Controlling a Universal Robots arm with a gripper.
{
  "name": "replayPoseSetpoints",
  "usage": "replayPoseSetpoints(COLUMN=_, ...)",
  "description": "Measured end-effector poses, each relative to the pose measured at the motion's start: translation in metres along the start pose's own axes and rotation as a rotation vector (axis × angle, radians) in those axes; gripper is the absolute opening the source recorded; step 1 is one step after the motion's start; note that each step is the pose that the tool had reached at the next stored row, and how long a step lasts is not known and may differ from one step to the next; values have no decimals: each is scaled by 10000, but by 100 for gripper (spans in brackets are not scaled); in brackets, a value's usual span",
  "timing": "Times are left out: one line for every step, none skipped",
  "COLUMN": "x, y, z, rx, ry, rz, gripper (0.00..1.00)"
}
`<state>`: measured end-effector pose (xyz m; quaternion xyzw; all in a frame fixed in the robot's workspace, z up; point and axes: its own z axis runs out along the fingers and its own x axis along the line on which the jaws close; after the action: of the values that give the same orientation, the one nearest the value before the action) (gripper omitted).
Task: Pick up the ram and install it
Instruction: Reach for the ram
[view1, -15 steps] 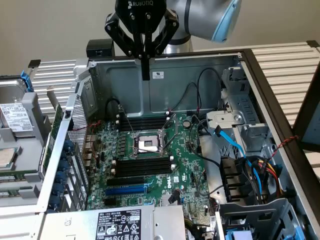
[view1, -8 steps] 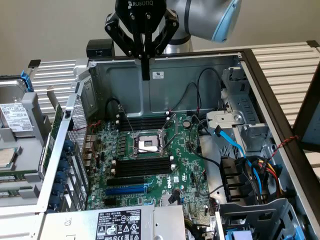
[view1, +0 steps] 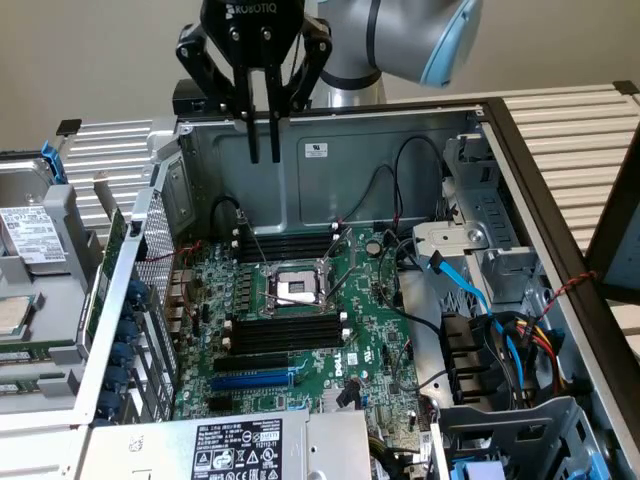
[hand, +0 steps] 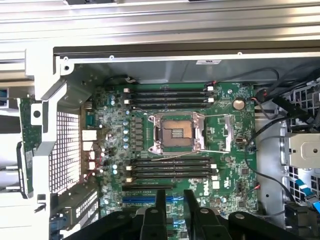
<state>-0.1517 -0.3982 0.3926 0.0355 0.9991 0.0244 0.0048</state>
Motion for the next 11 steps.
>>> replayPoseSetpoints(x=44, y=-1, z=-1, rx=1, ry=10, rz=1, gripper=36)
replayPoseSetpoints(x=90, y=-4, z=-1, rx=0, ry=20, rz=0, gripper=36)
replayPoseSetpoints(x=128, y=-7, z=-2, rx=-2, ry=30, rz=1, gripper=42)
replayPoseSetpoints(x=150, y=-8, z=-2, rx=-2, ry=33, rz=2, gripper=48)
replayPoseSetpoints(x=160, y=-9, z=-2, rx=-2, ry=34, rz=2, gripper=53)
replayPoseSetpoints(x=166, y=-9, z=-2, rx=-3, ry=34, rz=2, gripper=53)
replayPoseSetpoints(x=169, y=-9, z=-2, rx=-3, ry=34, rz=2, gripper=53)
replayPoseSetpoints(x=169, y=-9, z=-2, rx=-2, ry=35, rz=1, gripper=60)
replayPoseSetpoints(x=169, y=-9, z=-2, rx=-2, ry=35, rz=0, gripper=60)
replayPoseSetpoints(x=170, y=-10, z=-2, rx=-2, ry=35, rz=0, gripper=60)
replayPoseSetpoints(x=170, y=-10, z=-2, rx=-2, ry=35, rz=1, gripper=60)
